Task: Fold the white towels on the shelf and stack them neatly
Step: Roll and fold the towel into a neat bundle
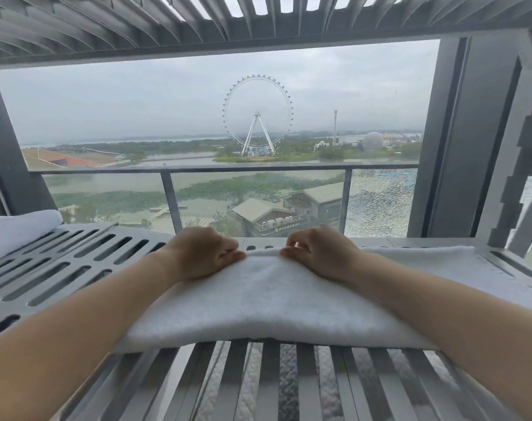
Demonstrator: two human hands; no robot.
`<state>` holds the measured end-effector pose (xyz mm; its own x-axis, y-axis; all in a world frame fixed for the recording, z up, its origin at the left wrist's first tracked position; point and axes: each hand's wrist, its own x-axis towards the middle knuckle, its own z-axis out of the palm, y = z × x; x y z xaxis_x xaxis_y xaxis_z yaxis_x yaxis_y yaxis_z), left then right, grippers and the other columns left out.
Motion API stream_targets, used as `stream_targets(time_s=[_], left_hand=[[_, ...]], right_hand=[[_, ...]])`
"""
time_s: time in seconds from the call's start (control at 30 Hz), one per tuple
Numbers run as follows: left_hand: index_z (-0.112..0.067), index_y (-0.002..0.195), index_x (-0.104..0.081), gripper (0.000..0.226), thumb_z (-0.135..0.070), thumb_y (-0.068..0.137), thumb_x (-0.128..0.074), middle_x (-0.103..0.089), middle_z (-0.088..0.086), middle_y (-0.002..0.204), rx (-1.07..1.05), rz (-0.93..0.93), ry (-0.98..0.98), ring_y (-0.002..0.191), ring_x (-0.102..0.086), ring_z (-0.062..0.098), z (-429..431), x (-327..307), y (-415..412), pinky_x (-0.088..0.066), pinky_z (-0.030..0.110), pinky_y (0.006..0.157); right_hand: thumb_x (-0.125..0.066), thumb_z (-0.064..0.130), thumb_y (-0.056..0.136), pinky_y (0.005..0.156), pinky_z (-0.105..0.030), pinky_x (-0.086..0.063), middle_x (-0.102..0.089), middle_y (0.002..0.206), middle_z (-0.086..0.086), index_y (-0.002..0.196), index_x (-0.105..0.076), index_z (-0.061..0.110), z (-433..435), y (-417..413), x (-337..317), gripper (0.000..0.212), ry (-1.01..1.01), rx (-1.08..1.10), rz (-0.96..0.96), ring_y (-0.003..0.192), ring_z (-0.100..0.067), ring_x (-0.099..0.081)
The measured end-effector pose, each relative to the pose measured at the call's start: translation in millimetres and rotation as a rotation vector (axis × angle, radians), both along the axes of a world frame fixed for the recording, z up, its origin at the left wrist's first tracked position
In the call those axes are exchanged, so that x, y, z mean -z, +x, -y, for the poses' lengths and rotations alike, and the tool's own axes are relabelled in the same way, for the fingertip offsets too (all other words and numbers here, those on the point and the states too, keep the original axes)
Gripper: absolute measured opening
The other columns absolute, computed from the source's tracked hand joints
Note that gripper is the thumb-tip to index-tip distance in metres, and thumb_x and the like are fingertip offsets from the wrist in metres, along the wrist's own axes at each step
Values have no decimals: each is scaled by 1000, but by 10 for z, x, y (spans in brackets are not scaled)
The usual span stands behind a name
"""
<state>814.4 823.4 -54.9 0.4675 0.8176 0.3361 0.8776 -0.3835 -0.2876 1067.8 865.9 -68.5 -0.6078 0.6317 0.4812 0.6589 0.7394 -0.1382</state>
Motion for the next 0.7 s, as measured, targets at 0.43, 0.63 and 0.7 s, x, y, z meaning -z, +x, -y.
stream_targets(time_s=[0.43,0.63,0.7], left_hand=[[-26,84,-45,10,-27,93,-41,-56,-5,85,-102,-17,-264,79,-53,15,49,-139,436,-45,31,68],[-18,117,-49,34,-42,94,-42,-60,7,115,23,113,-311,98,-56,25,-42,-42,1613,-44,33,78],[-15,115,-49,36,-43,94,-42,-60,11,114,30,142,-285,100,-56,28,-110,-17,1866,-42,32,77]], right_hand=[[-55,38,89,79,-33,-46,-60,99,2,93,-67,18,63,823,-9,23,-67,84,62,86,-15,-54],[-58,33,88,87,-33,-44,-58,111,-4,103,-64,16,183,1065,14,23,-86,131,-2,97,-22,-57],[-58,35,88,86,-35,-44,-57,111,-3,102,-61,15,183,1252,4,25,-123,176,6,96,-23,-57]])
